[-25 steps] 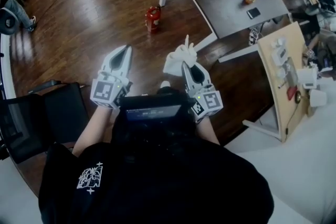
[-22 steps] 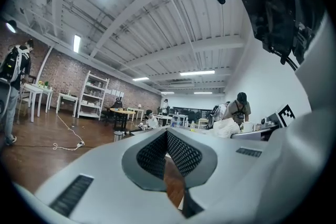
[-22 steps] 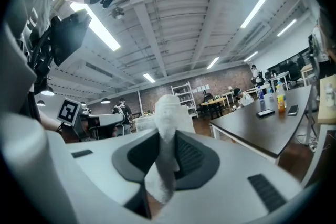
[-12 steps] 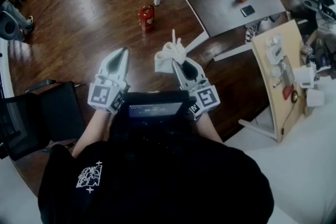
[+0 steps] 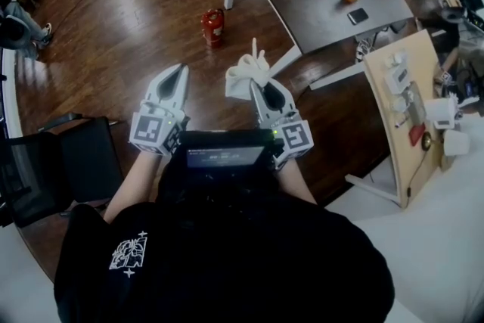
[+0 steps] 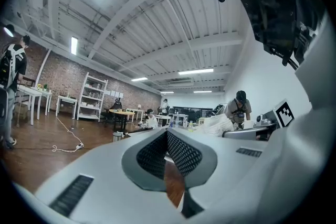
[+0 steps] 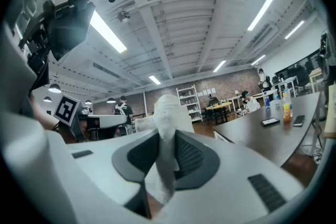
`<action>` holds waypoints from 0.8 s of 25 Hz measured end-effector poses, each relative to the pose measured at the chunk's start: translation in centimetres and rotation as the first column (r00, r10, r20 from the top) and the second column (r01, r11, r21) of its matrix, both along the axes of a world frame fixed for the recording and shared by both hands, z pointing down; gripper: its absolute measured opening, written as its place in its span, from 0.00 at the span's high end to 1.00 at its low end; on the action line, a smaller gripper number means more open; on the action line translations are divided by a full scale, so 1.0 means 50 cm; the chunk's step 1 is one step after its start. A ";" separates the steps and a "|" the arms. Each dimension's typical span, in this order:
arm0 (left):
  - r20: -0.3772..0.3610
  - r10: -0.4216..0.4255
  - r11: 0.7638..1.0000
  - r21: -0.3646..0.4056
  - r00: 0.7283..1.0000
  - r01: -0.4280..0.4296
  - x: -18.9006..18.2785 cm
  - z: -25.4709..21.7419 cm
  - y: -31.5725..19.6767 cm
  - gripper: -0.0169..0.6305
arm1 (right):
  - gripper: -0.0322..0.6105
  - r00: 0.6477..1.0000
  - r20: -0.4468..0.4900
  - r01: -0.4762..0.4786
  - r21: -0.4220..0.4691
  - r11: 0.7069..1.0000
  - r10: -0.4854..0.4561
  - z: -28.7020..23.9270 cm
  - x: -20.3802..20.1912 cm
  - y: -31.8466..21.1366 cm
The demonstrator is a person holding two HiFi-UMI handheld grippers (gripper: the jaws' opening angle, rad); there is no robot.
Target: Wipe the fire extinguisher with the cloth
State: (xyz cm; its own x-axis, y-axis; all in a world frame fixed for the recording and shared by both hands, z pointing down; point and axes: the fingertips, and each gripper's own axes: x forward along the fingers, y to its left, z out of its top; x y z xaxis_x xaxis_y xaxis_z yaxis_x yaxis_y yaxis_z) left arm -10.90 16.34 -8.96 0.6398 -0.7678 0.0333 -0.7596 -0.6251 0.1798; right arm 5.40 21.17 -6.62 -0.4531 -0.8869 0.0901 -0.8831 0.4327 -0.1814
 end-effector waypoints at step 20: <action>-0.010 0.004 0.999 0.041 1.000 -0.004 0.031 -0.030 -0.046 0.97 | 0.81 1.000 -0.008 -0.016 0.011 1.000 0.016 -0.014 0.013 -0.039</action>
State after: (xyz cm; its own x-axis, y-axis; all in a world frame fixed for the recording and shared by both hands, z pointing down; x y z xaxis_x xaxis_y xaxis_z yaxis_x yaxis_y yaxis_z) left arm -9.37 14.02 -10.45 0.6428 -0.7660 -0.0046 -0.7556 -0.6350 0.1610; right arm 6.05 19.20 -7.33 -0.4384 -0.8949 0.0838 -0.8912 0.4208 -0.1693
